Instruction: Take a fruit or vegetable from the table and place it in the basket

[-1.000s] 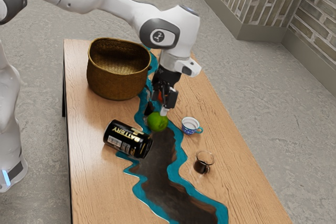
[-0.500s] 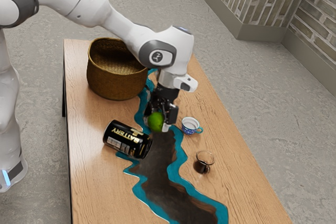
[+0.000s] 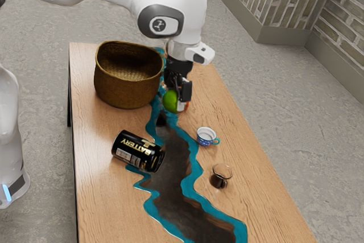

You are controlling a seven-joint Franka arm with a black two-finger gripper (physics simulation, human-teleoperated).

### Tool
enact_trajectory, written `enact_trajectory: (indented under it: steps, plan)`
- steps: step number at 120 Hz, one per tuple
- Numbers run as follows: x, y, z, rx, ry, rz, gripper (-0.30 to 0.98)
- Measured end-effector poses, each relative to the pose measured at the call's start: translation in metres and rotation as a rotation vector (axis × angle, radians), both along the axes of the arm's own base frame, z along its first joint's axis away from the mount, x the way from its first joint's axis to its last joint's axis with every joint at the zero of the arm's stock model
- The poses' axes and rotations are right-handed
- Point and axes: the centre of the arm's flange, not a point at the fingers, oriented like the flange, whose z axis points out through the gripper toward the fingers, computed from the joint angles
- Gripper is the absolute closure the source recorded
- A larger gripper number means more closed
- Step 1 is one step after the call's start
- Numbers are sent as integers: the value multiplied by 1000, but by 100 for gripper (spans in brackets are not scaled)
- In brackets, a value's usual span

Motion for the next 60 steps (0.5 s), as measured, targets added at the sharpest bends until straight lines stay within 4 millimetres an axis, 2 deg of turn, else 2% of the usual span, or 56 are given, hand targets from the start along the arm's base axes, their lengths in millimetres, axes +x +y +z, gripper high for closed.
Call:
enact_trajectory:
  steps: [8,14,19,25,29,38,45,60]
  plan:
    - [-4,6,35,51,-2,12,58]
    - [-11,17,53,85,15,32,59]
    - [-21,40,65,107,32,71,60]
    - [-31,71,72,130,63,115,60]
    - [-36,89,73,141,85,137,60]
    - [-45,108,71,158,132,150,63]
    - [-51,135,67,161,169,179,64]
    - [-56,196,41,151,254,226,65]
